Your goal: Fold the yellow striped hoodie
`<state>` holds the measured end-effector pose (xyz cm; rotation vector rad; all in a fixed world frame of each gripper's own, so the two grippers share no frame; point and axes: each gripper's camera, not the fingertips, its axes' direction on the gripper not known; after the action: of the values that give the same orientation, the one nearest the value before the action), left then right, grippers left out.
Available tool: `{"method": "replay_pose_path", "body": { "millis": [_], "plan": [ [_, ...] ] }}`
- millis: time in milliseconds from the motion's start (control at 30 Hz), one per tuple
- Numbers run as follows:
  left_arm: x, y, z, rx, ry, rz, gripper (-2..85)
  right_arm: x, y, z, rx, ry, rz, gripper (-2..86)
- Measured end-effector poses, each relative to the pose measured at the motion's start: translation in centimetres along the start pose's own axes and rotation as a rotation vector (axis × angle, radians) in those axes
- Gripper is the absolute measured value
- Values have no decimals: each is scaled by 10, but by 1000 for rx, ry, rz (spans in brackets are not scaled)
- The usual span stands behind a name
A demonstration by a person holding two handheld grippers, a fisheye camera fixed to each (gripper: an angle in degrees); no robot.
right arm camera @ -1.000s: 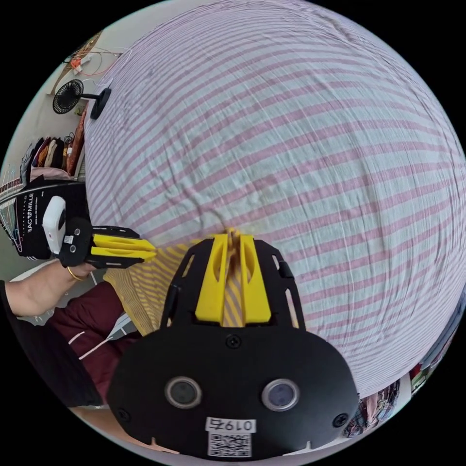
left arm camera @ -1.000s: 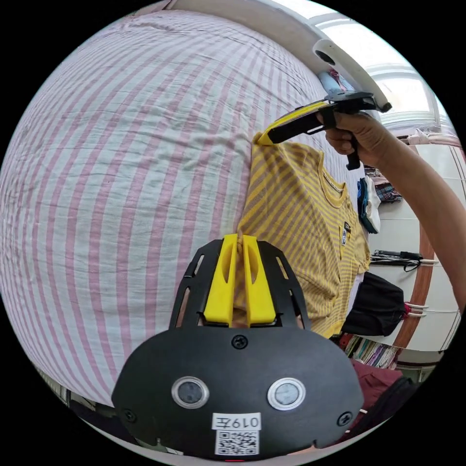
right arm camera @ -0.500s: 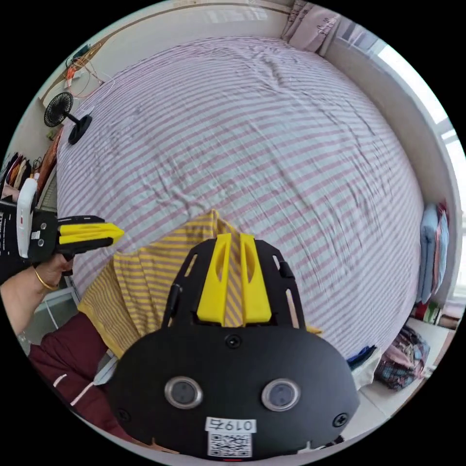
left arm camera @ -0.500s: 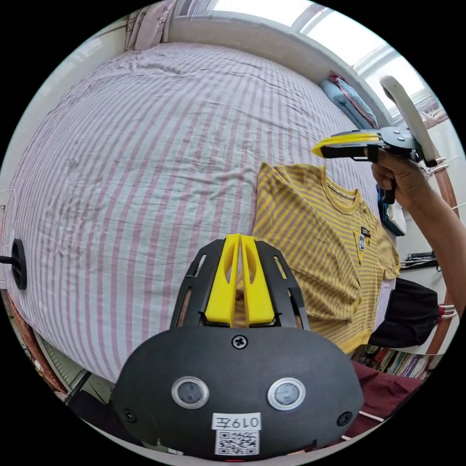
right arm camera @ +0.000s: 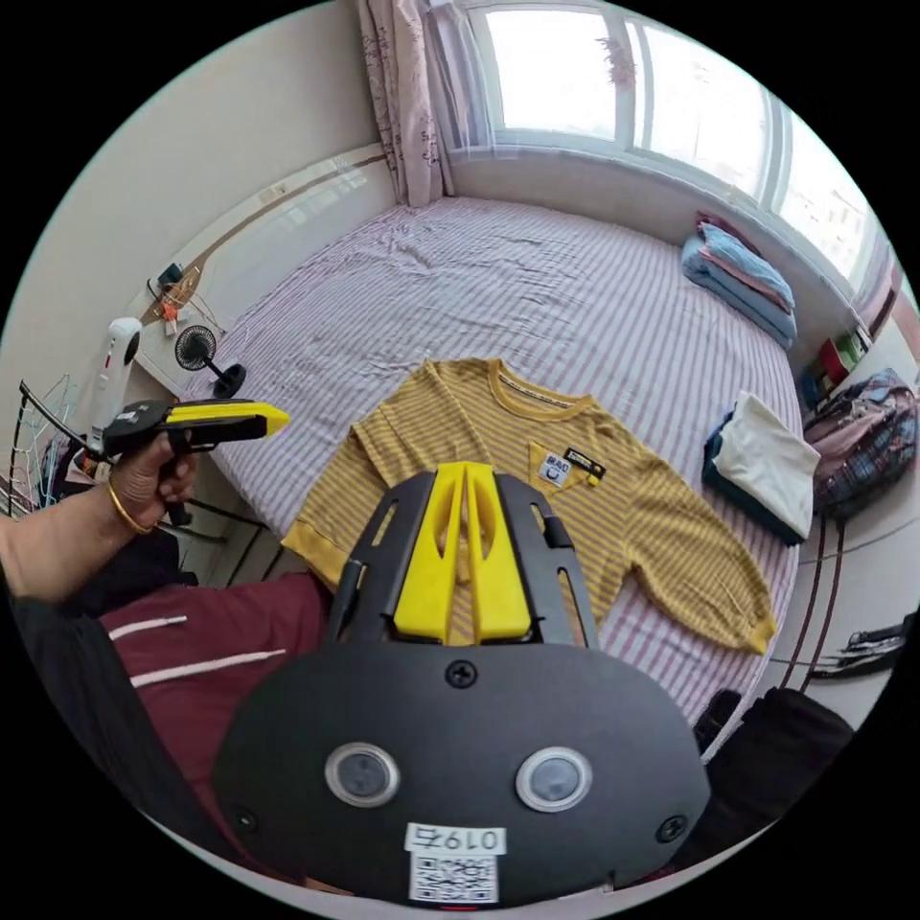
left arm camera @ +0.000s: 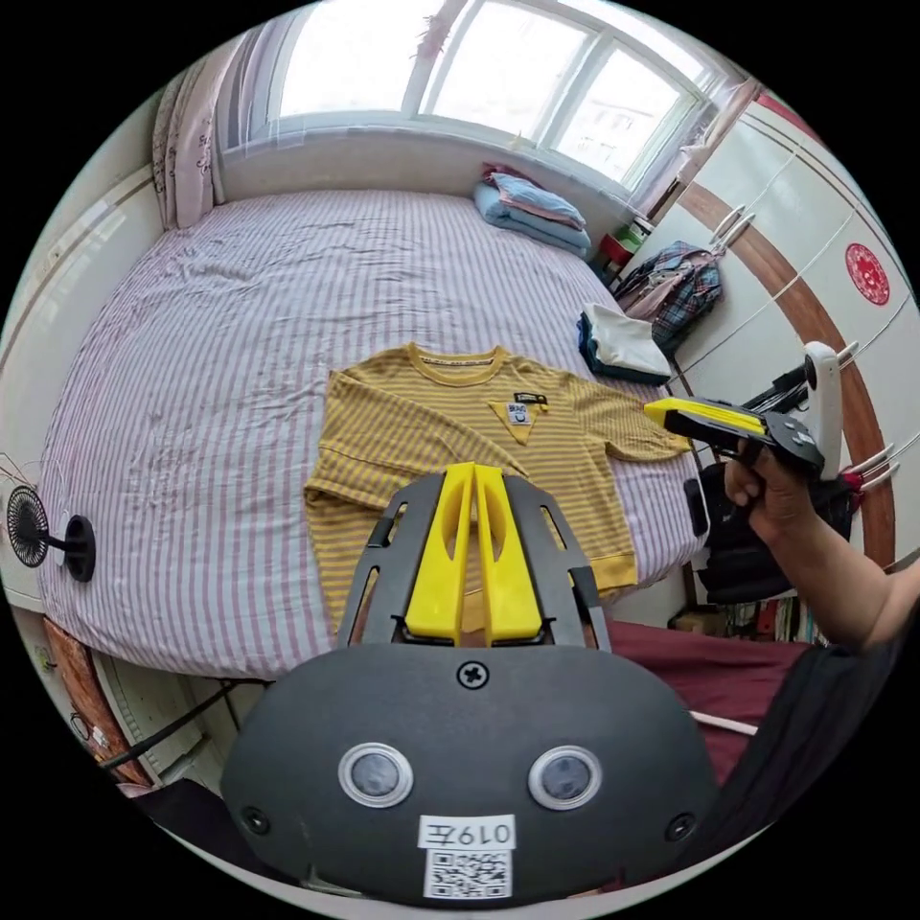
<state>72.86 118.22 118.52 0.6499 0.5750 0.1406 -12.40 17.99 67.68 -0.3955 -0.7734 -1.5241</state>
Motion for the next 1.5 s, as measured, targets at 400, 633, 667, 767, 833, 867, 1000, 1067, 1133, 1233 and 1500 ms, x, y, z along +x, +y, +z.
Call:
{"method": "replay_pose_path", "body": {
  "millis": [400,633,667,767,833,867,1000,1067,1133,1233,1500],
  "plan": [
    [169,34,-27,69,129,276,5,20,286,-61,190,158,282,-7],
    [200,63,-30,23,307,474,7,-27,397,-36,165,231,406,-7],
    [203,70,-29,11,313,495,7,-32,403,-33,159,241,403,-7],
    [204,88,-22,-62,345,506,7,-55,430,-15,112,307,410,-7],
    [204,97,-16,-90,396,494,7,-72,445,3,69,299,365,-7],
    [205,104,-14,-102,423,492,7,-75,448,9,57,300,356,-7],
    [208,118,-19,-56,549,397,6,-88,457,45,53,234,290,-7],
    [212,125,-19,-15,680,280,5,-85,455,54,114,191,292,-7],
    [223,130,-17,13,672,210,5,-77,453,64,202,234,361,-7],
    [251,134,-15,80,572,132,5,-62,449,81,233,310,436,-7],
    [339,148,10,202,541,63,6,32,510,135,218,10,377,-7]
  ]
}}
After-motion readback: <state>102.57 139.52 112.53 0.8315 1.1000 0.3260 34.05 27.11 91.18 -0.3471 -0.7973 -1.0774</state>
